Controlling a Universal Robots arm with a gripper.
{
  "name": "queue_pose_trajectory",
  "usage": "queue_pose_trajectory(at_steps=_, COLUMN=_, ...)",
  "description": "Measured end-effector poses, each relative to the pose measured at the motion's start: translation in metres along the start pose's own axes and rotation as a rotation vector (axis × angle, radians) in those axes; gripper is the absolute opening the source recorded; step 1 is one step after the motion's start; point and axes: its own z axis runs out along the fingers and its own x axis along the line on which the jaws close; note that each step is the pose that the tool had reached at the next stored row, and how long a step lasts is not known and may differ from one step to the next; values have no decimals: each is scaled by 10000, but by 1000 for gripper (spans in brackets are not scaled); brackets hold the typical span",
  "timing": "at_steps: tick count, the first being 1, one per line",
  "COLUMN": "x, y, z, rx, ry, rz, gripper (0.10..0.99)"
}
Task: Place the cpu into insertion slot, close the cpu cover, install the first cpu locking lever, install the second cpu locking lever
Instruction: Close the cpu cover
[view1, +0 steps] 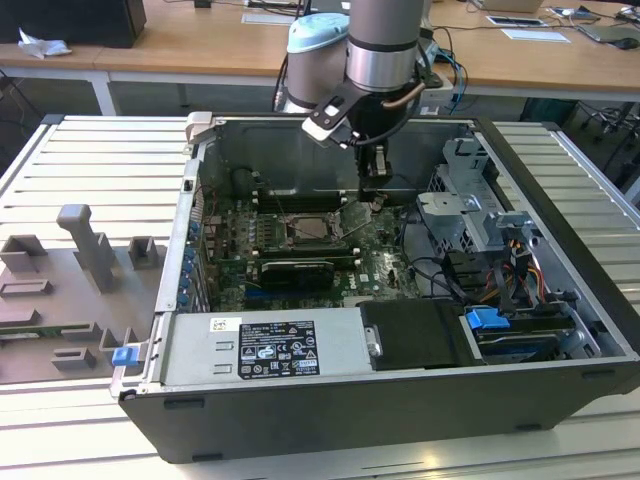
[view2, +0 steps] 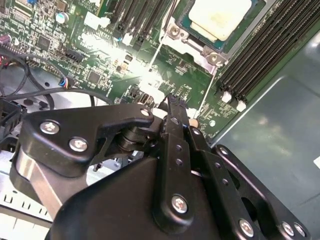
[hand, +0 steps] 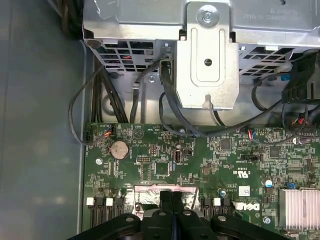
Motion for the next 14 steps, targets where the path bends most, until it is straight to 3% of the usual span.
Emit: queue_pose_trajectory(at_steps=14, x=-1, y=66, z=8, rx=0, ry=-12, rz=-1, gripper=106)
